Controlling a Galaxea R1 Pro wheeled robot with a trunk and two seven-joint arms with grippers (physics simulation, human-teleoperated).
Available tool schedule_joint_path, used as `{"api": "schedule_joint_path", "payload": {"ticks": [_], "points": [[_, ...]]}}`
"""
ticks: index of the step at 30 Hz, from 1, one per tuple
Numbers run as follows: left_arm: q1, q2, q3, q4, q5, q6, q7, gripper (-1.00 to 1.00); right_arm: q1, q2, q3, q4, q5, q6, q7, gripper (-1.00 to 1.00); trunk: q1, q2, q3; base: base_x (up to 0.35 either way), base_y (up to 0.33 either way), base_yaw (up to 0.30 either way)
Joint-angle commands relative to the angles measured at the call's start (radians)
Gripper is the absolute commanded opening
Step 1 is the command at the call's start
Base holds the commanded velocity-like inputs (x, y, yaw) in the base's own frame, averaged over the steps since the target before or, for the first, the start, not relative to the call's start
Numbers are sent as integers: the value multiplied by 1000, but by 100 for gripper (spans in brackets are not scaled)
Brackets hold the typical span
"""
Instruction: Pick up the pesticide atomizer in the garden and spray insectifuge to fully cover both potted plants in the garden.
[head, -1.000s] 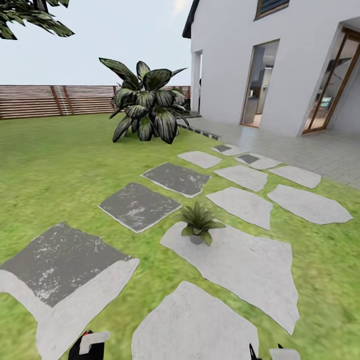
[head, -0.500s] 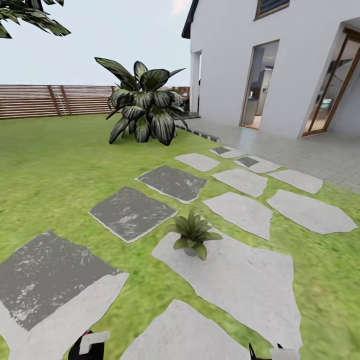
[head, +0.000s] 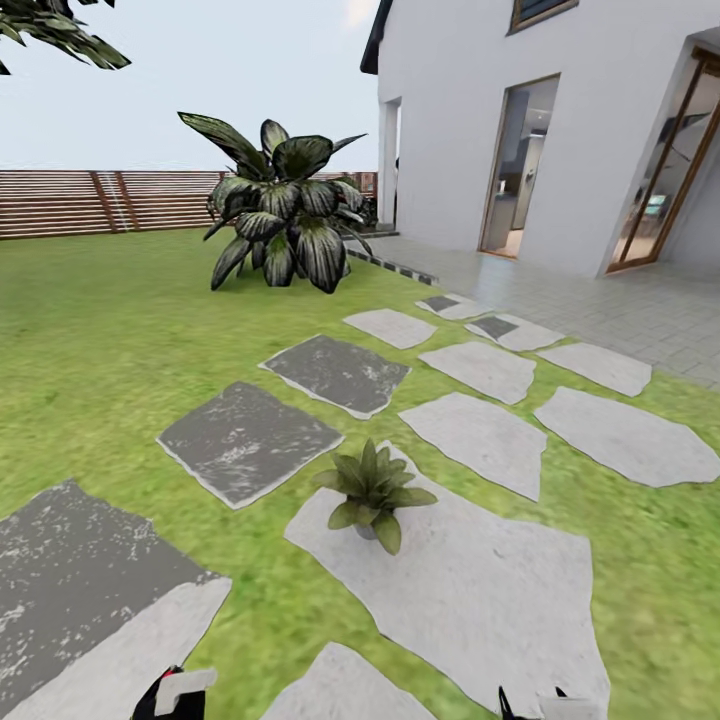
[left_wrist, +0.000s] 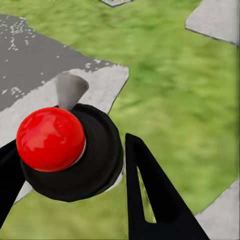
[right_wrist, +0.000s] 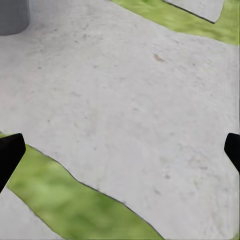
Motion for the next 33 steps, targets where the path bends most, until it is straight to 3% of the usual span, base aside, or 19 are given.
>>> {"api": "schedule_joint_path", "payload": {"ticks": [1,14,25,27,28,30,32,33], "points": [[0,2,4,-1,-5,-4,2,-100,-1,1,1,1,1,-2,-3,100,0,0,-1,293,-145,0],[0,1,4,-2,-5,-4,1,-100,-1,0,2,0,1,-2,-3,100,0,0,-1,272,-160,0],[0,-1,-2,-7,-6,-4,-8,-100,-1,-2,3,1,4,-2,0,100,0,0,-1,-98,-183,0],[-1,1,-11,-8,-13,-2,-23,-100,-1,-7,4,-2,20,-1,3,100,0,0,-1,-12,-11,0],[-10,11,-53,-7,-51,10,-197,-100,-1,-12,3,-17,131,0,6,100,0,0,-1,-2,-1,0],[-17,27,-67,-10,-74,20,-356,-100,-1,-13,3,-50,212,1,6,100,0,0,-1,-1,0,0],[-100,114,-81,-17,-104,91,-750,-100,-5,-14,3,-138,426,19,21,100,0,0,-1,0,0,0],[-123,129,-88,-18,-117,108,-818,-100,-9,-15,3,-144,464,32,46,100,0,0,-1,0,0,0]]}}
